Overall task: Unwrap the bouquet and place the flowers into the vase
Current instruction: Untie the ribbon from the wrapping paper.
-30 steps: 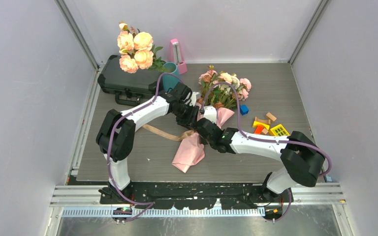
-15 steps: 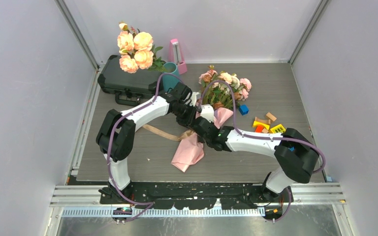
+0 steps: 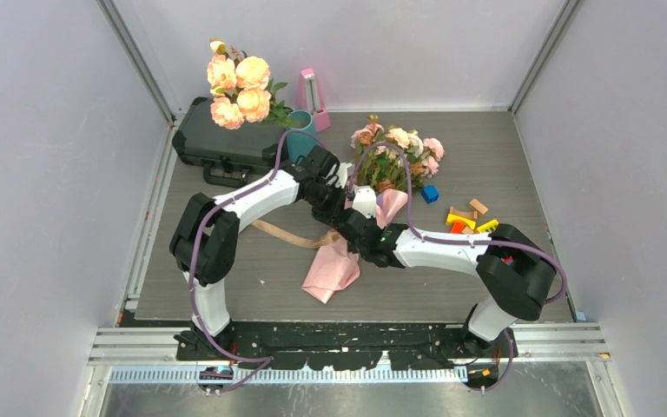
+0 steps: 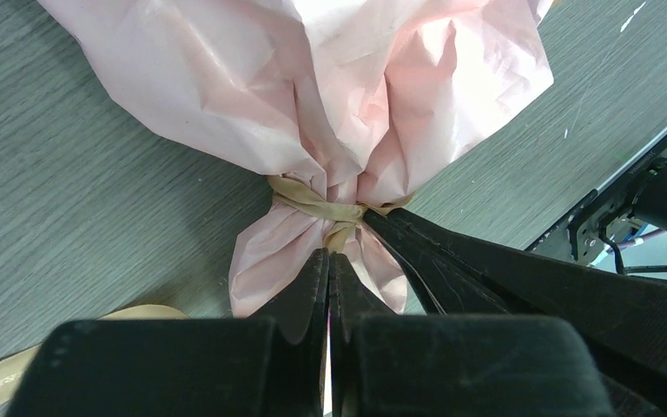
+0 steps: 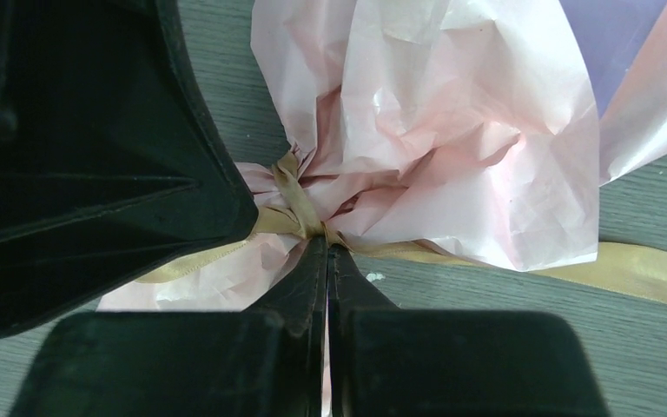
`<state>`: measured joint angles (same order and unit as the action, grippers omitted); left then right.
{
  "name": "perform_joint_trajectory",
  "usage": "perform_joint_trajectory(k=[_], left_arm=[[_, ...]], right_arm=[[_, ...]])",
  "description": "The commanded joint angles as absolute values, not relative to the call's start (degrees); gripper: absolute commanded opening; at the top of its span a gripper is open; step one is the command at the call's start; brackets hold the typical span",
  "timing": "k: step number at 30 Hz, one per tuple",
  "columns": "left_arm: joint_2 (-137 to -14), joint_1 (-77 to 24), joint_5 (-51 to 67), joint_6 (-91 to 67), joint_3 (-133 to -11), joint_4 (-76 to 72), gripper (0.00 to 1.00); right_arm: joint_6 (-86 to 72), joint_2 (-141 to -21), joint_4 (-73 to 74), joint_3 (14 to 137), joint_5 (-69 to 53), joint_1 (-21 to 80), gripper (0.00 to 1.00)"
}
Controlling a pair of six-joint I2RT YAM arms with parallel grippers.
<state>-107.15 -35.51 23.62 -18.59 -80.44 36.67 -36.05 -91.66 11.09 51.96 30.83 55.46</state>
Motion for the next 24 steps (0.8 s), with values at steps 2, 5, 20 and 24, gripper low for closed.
perform_joint_trajectory(k=[2, 5, 20, 24], left_arm=[[-106.98, -35.31, 23.61, -17.67, -82.51, 35.93, 0.00], [-106.86, -35.28, 23.22, -17.58, -82.55, 36.12, 0.00], [-105.38, -35.33, 22.55, -16.80, -82.79, 36.65, 0.15], [-104.09, -35.25, 22.24, -16.31, -82.43, 36.37, 0.29]], right_arm=[[-38.48, -89.69, 9.86, 51.25, 34.75, 55.55, 0.00], [-39.25, -88.50, 9.37, 49.57, 34.31, 55.52, 0.00], [-41.70, -81.83, 5.30, 41.93, 29.03, 55.54, 0.00], [-42.02, -81.19, 4.65, 40.88, 28.16, 55.55, 0.00]])
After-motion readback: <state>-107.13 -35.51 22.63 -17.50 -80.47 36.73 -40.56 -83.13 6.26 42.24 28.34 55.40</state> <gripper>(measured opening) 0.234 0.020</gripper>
